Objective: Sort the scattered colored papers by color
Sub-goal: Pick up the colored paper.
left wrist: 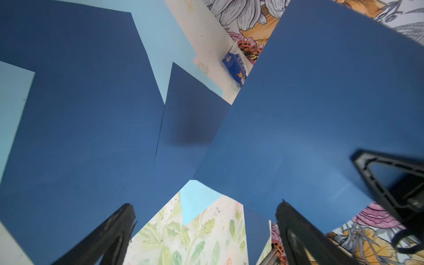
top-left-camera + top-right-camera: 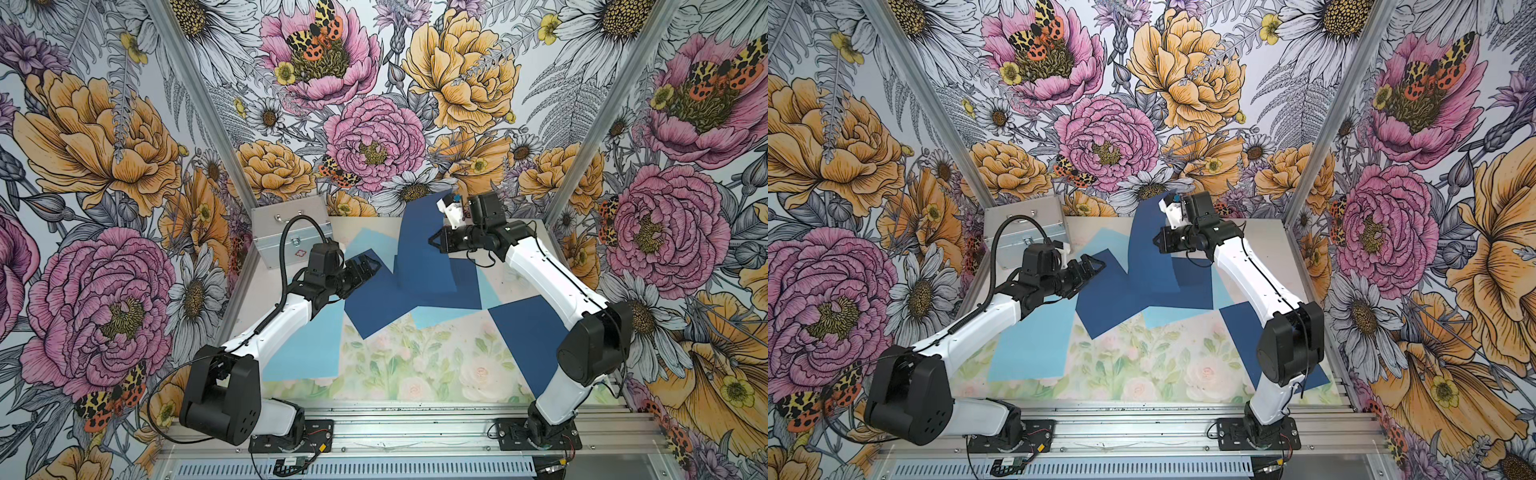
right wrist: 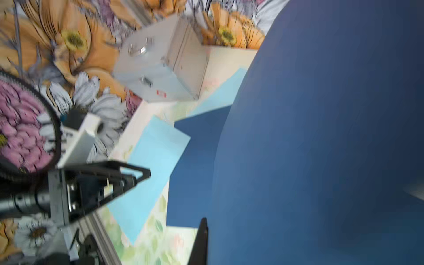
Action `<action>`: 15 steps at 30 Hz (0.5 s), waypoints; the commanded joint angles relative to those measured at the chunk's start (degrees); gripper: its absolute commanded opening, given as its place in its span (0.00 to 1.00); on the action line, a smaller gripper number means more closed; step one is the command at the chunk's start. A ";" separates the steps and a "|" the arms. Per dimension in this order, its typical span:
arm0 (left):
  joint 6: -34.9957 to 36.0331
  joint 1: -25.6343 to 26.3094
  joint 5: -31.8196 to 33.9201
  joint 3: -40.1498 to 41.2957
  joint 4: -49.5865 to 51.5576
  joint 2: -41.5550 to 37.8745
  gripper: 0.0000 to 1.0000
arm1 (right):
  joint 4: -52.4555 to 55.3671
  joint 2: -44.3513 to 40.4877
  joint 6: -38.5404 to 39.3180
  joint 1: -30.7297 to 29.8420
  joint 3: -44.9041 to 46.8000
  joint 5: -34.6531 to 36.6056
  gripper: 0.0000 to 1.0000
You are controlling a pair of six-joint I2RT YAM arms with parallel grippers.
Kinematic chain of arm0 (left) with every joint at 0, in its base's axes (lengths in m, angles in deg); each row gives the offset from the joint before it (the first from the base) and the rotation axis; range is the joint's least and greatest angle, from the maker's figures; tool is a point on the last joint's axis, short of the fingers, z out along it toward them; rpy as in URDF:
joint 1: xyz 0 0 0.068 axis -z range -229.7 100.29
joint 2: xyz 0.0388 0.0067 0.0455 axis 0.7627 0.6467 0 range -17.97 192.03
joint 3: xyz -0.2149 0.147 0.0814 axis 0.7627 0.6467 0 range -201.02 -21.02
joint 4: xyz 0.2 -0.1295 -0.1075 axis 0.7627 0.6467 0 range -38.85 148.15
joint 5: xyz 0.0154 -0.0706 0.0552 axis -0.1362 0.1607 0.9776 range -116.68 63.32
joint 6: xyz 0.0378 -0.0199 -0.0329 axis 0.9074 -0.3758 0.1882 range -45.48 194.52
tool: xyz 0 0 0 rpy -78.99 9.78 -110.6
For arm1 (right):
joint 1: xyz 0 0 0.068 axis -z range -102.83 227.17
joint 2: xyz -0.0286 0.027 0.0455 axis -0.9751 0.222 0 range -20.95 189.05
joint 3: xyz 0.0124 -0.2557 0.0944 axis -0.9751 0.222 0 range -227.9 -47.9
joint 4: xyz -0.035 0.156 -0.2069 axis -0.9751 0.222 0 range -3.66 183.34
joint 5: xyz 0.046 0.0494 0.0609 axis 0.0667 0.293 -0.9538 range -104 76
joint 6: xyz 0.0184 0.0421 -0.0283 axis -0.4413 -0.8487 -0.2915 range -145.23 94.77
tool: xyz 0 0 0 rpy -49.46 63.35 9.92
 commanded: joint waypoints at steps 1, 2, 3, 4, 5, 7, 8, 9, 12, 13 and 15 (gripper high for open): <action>-7.17 0.39 -8.78 2.79 -23.36 2.31 0.99 | 8.81 -6.97 8.49 0.63 2.41 -3.13 0.00; -8.43 0.98 -9.42 3.16 -26.88 3.68 0.99 | 8.54 -8.25 8.19 0.96 3.38 -4.88 0.00; -9.20 1.56 -10.11 3.13 -29.71 5.05 0.99 | 8.16 -9.65 7.74 1.02 4.31 -5.78 0.00; -10.07 2.48 -10.76 2.87 -32.63 6.77 0.99 | 7.80 -11.11 7.34 1.00 5.30 -6.84 0.00; -10.75 3.41 -11.47 2.55 -35.82 8.41 0.99 | 7.57 -12.39 7.06 1.02 5.97 -8.25 0.00; -12.69 4.91 -12.46 2.24 -42.58 11.60 0.99 | 7.51 -14.64 6.70 0.99 6.62 -11.16 0.00; -14.08 5.52 -12.85 2.04 -46.62 13.35 0.99 | 7.56 -15.64 6.65 1.02 6.91 -12.49 0.00; -15.59 6.02 -13.06 1.99 -51.06 15.13 0.99 | 7.43 -16.53 6.32 1.02 7.14 -13.01 0.00; -23.61 7.43 -14.22 1.05 -68.74 21.26 0.99 | 7.48 -18.70 5.68 1.30 7.95 -13.08 0.00; -26.59 7.81 -14.39 0.32 -74.86 23.55 0.99 | 7.52 -19.09 5.56 1.65 8.50 -12.75 0.00; -29.49 8.68 -14.83 -1.68 -80.46 28.30 0.95 | 7.48 -19.67 4.65 2.80 9.94 -11.64 0.00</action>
